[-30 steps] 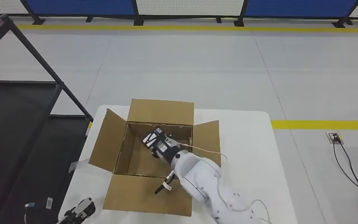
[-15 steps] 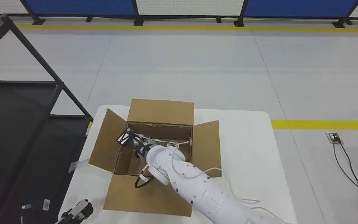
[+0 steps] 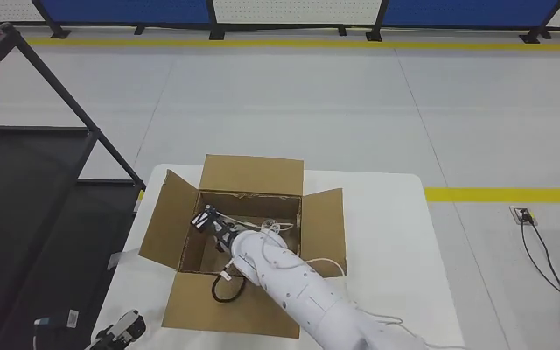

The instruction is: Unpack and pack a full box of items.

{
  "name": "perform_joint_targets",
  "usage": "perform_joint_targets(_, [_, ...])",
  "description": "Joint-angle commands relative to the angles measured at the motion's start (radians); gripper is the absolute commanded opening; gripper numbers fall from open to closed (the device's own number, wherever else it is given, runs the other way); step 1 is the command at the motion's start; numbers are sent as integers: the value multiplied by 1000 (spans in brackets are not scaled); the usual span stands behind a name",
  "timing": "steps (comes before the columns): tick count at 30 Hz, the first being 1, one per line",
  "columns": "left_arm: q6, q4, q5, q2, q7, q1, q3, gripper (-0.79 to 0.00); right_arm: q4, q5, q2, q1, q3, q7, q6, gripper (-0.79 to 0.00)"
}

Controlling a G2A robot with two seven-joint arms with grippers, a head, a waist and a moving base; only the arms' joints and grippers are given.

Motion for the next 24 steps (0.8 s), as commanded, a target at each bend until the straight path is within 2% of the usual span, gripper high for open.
perform_joint_targets(1, [2,-1,2,0,0,-2,1,0,26,7,-9,5,4,-11,-5,-533])
perform_joint_targets(2, [2,-1,4,0,-1,-3,2,0,36,11,-13,7,7,-16,-8,-477])
perform_joint_targets(4, [4,-1,7,0,0,-4,2,0,54,15,-20,12,11,-27,-17,-416])
perform_joint_targets(13, [11,-1,13,-2,6,-5,4,0,89,5,-36,19,17,-71,-46,-388])
perform_joint_targets(22, [19,-14,21,-2,7,-8,7,0,43,-8,-17,19,47,-200,-48,-163])
perform_joint_targets(24, [22,-18,28,-2,5,-10,10,0,22,-13,-5,14,58,-229,-54,-139])
